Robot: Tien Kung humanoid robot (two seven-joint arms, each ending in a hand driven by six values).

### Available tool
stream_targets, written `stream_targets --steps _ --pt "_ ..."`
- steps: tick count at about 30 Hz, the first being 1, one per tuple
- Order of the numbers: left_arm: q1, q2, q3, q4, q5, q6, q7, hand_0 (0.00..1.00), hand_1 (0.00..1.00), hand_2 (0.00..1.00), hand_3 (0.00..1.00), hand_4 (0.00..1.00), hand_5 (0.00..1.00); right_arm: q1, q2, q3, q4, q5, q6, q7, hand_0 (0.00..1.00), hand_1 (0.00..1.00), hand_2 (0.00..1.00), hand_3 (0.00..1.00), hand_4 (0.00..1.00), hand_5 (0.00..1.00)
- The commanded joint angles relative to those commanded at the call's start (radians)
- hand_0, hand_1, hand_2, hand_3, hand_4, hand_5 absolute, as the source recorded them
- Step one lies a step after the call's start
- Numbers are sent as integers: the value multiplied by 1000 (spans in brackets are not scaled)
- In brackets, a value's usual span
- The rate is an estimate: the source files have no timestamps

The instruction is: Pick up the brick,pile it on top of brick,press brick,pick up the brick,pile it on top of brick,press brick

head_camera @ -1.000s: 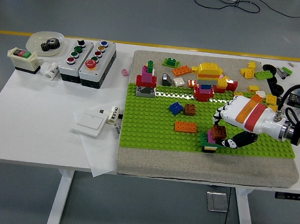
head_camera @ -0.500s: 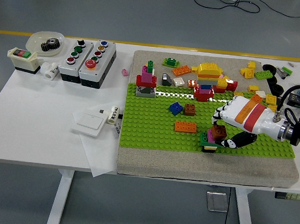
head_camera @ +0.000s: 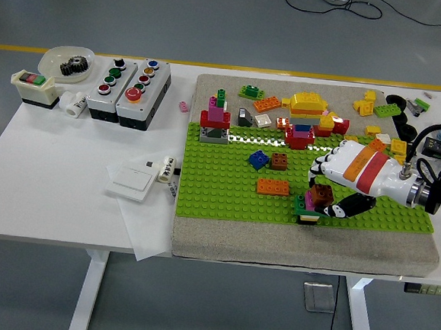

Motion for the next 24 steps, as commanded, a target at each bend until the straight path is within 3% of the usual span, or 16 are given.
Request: stream_targets --steps 22,23,24 --pt "-2 1 -2 0 6 -4 1 706 711 762 641 741 642 0 -9 4 42 11 2 3 230 426 632 572 827 421" --pt "-2 1 -2 1 8 -5 1 704 709 762 641 741 642 0 -10 5 45 11 2 3 229 423 645 636 846 429" --pt "-2 1 -3 1 12 -6 1 704 709 762 641 741 642 -1 -9 7 49 13 2 3 229 423 645 636 846 429"
